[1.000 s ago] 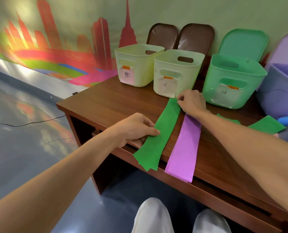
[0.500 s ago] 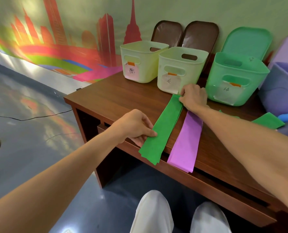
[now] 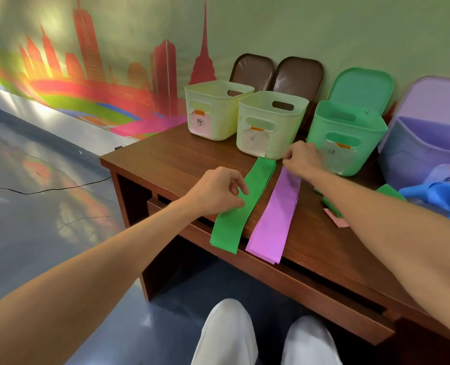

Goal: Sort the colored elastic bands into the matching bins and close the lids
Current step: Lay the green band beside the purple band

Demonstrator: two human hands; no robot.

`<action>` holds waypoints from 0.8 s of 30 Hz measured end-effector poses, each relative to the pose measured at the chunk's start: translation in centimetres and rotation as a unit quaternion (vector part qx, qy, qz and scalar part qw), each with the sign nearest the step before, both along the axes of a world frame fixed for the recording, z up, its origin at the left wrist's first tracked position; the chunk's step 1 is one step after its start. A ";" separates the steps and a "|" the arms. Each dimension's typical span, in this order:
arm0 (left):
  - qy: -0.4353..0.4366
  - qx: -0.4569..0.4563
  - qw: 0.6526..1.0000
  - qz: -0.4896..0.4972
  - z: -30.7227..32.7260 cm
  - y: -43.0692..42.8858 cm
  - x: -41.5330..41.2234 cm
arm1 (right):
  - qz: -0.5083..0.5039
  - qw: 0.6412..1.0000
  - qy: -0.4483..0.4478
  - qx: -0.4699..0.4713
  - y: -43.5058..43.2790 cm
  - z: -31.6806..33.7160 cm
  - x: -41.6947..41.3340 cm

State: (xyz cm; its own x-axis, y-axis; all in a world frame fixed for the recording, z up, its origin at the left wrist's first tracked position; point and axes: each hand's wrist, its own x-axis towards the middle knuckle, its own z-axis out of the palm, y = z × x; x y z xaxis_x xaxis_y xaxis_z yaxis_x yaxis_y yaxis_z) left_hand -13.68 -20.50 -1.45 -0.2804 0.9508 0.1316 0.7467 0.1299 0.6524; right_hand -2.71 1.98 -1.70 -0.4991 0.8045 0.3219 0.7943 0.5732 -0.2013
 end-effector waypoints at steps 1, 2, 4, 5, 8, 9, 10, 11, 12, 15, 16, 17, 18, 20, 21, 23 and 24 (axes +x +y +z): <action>-0.019 0.007 1.000 -0.006 0.2 0.2 0.7 | 0.009 1.000 0.000 -0.007 -0.1 0.6 0.9; -0.034 0.012 0.999 -0.012 0.4 0.4 1.4 | 0.018 1.000 0.000 -0.014 -0.4 1.3 1.9; -0.051 0.016 0.998 -0.033 0.6 1.0 3.0 | 0.042 0.999 -0.012 -0.018 -0.9 2.6 4.2; -0.053 0.016 0.997 -0.045 0.7 1.3 3.8 | 0.053 0.998 -0.028 -0.023 -1.3 3.2 5.5; -0.056 0.014 0.995 -0.077 0.8 2.2 6.3 | 0.077 0.993 -0.068 -0.050 -2.3 5.0 9.2; -0.058 0.016 0.995 -0.085 0.8 2.6 7.1 | 0.081 0.993 -0.071 -0.056 -2.6 5.5 10.4; -0.059 0.019 0.994 -0.093 0.8 2.9 7.9 | 0.081 0.993 -0.064 -0.063 -2.8 5.8 11.6; -0.059 0.021 0.993 -0.103 0.7 3.3 8.7 | 0.080 0.993 -0.051 -0.069 -3.0 6.1 12.7; -0.061 0.022 0.992 -0.111 0.5 3.6 9.5 | 0.077 0.993 -0.040 -0.076 -3.2 6.2 13.8; -0.077 0.022 0.990 -0.118 -0.4 4.8 11.5 | 0.065 0.994 -0.015 -0.089 -3.7 6.2 16.7; -0.082 0.026 0.990 -0.114 -0.7 5.2 12.1 | 0.061 0.993 -0.004 -0.096 -3.8 5.9 17.7; -0.086 0.030 0.990 -0.108 -1.1 5.7 12.7 | 0.058 0.993 0.007 -0.106 -3.8 5.7 18.5; -0.088 0.035 0.990 -0.101 -1.4 6.3 13.2 | 0.056 0.992 0.020 -0.116 -3.8 5.3 19.2; -0.086 0.038 0.992 -0.081 -1.8 7.8 14.1 | 0.050 0.990 0.046 -0.126 -3.7 4.6 20.3; -0.073 0.040 0.994 -0.067 -1.8 8.7 14.4 | 0.049 0.989 0.060 -0.125 -3.7 4.2 20.5; -0.024 0.056 0.997 -0.038 -1.6 10.7 14.5 | 0.061 0.988 0.081 -0.112 -3.4 3.6 20.4; 0.005 0.060 0.998 -0.031 -1.4 11.8 14.4 | 0.071 0.988 0.091 -0.106 -3.3 3.4 20.2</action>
